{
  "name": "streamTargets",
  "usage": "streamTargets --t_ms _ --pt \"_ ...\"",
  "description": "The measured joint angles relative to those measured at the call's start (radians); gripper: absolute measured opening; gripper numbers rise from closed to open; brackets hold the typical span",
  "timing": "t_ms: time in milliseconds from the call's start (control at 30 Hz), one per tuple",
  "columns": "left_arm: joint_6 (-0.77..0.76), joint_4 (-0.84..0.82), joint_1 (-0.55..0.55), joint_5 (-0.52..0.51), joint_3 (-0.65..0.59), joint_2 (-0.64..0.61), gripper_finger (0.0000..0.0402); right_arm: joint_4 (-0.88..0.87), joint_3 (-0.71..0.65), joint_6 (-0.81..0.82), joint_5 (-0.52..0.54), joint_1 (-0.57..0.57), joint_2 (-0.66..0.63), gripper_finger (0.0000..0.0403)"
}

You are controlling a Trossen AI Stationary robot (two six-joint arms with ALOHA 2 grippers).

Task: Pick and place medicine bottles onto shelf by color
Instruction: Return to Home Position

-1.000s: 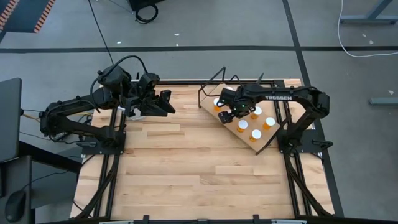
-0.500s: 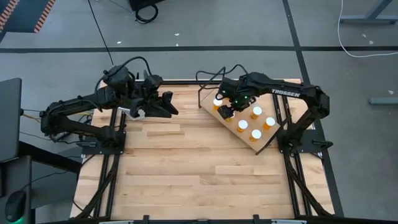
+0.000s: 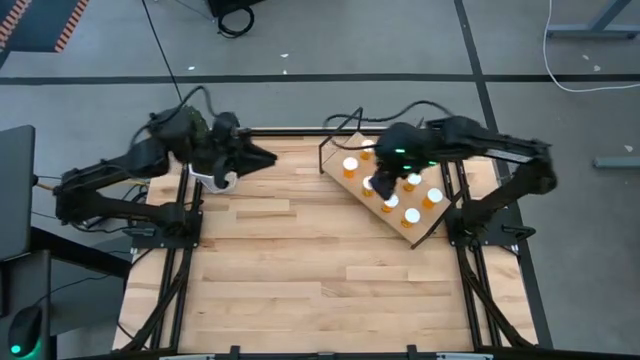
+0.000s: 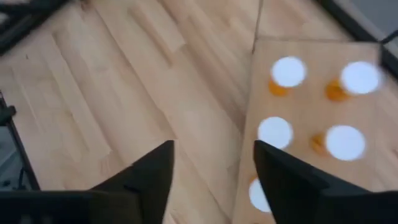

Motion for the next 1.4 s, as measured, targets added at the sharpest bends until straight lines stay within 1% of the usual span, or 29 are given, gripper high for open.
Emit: streamTargets --t_ms 100,167,200,300,433,500,533,600,700,767,833,867,933,1033,1100,1167,1233,1267,1367,1400 --pt "0.083 -0.168 -0.020 -0.150 0.000 -0.086 0.0058 0.050 -0.079 0.015 0.058 0.036 -0.123 0.0195" --pt "0.118 -0.245 -0.045 -0.252 0.000 -0.140 0.0018 0.135 -0.165 0.013 0.058 0.053 -0.218 0.0155" --pt "0.131 -0.266 -0.059 -0.294 0.000 -0.164 0.0011 0.185 -0.215 0.013 0.049 0.063 -0.269 0.0134" --pt "0.181 -0.320 -0.099 -0.386 0.000 -0.222 0.0008 0.355 -0.382 0.015 0.038 0.072 -0.416 0.0074" --pt "0.220 -0.379 -0.140 -0.493 -0.003 -0.266 0.0004 0.595 -0.616 0.092 0.038 0.045 -0.591 0.0014" --pt "0.224 -0.348 -0.157 -0.509 -0.041 -0.288 0.0004 0.680 -0.709 0.145 0.011 0.025 -0.659 0.0007" --pt "0.221 -0.320 -0.167 -0.510 -0.079 -0.309 0.0003 0.705 -0.745 0.172 -0.004 0.017 -0.693 0.0007" --pt "0.200 -0.228 -0.182 -0.509 -0.187 -0.361 0.0003 0.724 -0.796 0.212 -0.029 0.004 -0.746 0.0007" --pt "0.139 -0.035 -0.199 -0.507 -0.386 -0.455 0.0002 0.725 -0.839 0.232 -0.033 -0.015 -0.818 0.0006" --pt "0.117 0.106 -0.199 -0.509 -0.497 -0.520 0.0002 0.724 -0.855 0.226 0.002 -0.036 -0.860 0.0006" --pt "0.109 0.233 -0.191 -0.521 -0.579 -0.587 0.0002 0.733 -0.870 0.223 0.065 -0.064 -0.896 0.0006" --pt "0.103 0.261 -0.187 -0.529 -0.609 -0.621 0.0002 0.739 -0.882 0.225 0.080 -0.082 -0.910 0.0005" --pt "0.090 0.252 -0.177 -0.547 -0.653 -0.690 0.0001 0.752 -0.910 0.241 0.074 -0.115 -0.935 0.0005" --pt "0.052 0.212 -0.170 -0.566 -0.717 -0.798 0.0001 0.767 -0.959 0.278 -0.024 -0.157 -0.967 0.0005" --pt "0.029 0.214 -0.170 -0.577 -0.758 -0.871 0.0001 0.787 -0.990 0.294 -0.079 -0.175 -0.988 0.0005" --pt "0.009 0.215 -0.170 -0.599 -0.796 -0.943 0.0001 0.793 -1.012 0.297 -0.093 -0.185 -1.015 0.0005" --pt "-0.012 0.210 -0.169 -0.612 -0.835 -1.004 0.0001 0.799 -1.035 0.291 -0.085 -0.194 -1.045 0.0004" --pt "-0.026 0.206 -0.169 -0.617 -0.857 -1.023 0.0001 0.798 -1.052 0.290 -0.077 -0.198 -1.067 0.0004" --pt "-0.073 0.201 -0.173 -0.617 -0.913 -1.018 0.0001 0.806 -1.110 0.316 -0.062 -0.211 -1.138 0.0004" --pt "-0.084 0.237 -0.175 -0.617 -0.925 -1.006 0.0001 0.815 -1.131 0.333 -0.060 -0.212 -1.163 0.0004"
